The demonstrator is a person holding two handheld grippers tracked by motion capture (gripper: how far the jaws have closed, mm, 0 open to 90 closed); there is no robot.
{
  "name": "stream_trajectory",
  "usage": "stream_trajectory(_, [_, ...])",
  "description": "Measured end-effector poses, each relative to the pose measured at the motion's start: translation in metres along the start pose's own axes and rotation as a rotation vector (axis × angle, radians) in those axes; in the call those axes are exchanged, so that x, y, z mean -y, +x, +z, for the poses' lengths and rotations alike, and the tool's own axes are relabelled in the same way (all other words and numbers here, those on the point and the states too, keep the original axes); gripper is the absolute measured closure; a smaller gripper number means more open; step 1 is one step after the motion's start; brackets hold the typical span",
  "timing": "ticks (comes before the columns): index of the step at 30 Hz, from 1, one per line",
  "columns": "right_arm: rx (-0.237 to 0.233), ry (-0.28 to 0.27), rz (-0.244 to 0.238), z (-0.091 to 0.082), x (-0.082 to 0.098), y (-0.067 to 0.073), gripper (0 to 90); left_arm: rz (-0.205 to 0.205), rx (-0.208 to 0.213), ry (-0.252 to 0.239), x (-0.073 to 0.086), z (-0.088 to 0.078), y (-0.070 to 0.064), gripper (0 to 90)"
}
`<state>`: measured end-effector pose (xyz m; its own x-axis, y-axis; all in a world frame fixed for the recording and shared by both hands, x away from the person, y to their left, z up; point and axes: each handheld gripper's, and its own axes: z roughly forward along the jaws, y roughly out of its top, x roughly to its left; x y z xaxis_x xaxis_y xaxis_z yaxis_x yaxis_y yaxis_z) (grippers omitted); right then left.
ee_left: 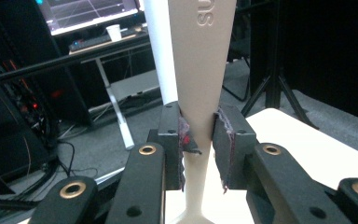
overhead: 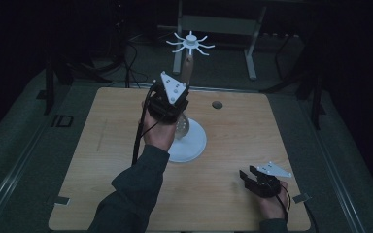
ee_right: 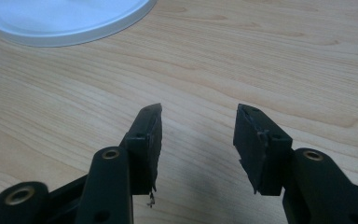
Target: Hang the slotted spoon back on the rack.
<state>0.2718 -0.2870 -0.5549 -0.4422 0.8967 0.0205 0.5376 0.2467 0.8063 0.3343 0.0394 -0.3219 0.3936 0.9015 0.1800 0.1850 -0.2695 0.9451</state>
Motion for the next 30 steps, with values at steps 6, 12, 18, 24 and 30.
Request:
stream_trajectory(6, [0.0, 0.001, 0.0, 0.0, 0.0, 0.0, 51.5, 0.001, -0.009, 0.009, -0.002, 0.006, -0.001, 73.9])
stream_trajectory(12, [-0.001, 0.002, -0.001, 0.0, 0.0, 0.001, 51.4, 0.002, -0.021, 0.024, -0.005, 0.01, 0.001, 73.8])
stream_trajectory(18, [-0.001, 0.004, -0.003, 0.001, 0.001, 0.001, 51.1, 0.014, -0.009, 0.018, -0.004, 0.012, 0.001, 66.9])
stream_trajectory(24, [-0.002, 0.004, -0.002, 0.001, 0.001, 0.001, 51.2, -0.005, 0.025, -0.003, -0.002, 0.01, 0.003, 57.0])
stream_trajectory(30, [0.0, 0.003, -0.002, 0.001, 0.001, 0.001, 51.0, -0.023, 0.051, -0.036, 0.0, 0.002, 0.005, 50.6])
